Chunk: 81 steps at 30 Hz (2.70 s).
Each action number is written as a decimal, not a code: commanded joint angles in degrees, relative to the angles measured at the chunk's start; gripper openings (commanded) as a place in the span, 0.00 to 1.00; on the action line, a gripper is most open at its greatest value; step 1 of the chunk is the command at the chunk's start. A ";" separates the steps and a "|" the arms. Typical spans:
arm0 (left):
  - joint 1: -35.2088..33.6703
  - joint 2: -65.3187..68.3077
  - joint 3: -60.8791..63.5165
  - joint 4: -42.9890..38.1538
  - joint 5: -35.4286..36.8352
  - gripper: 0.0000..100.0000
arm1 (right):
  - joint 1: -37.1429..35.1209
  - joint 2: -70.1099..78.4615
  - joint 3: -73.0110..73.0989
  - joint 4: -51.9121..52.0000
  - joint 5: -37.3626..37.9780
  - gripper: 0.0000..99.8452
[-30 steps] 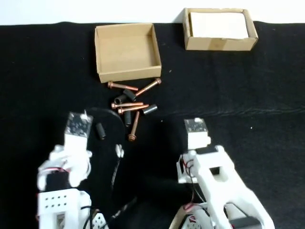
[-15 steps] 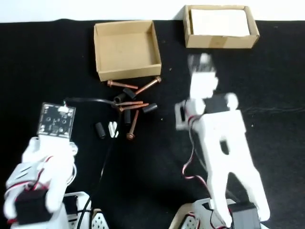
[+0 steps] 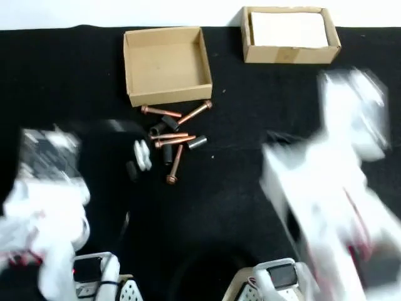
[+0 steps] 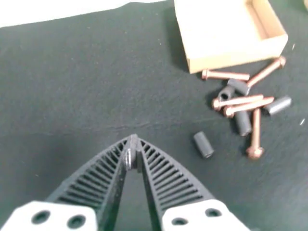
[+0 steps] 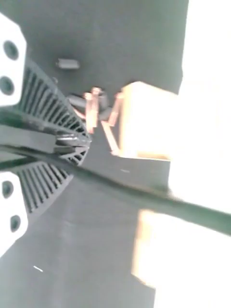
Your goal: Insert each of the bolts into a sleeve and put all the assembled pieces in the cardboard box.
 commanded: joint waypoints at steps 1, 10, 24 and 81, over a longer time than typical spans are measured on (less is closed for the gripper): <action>0.75 10.42 -11.65 2.46 4.22 0.01 | -0.04 -6.99 -2.15 -2.77 4.57 0.01; 10.59 21.93 -23.16 5.80 5.27 0.01 | 15.78 -6.29 3.21 -5.76 4.66 0.24; 10.95 37.14 -22.73 8.09 7.38 0.14 | 12.18 12.62 8.04 -0.22 4.92 0.31; -31.16 37.23 6.81 8.00 -5.80 0.12 | -23.08 112.31 -57.36 4.44 -14.24 0.26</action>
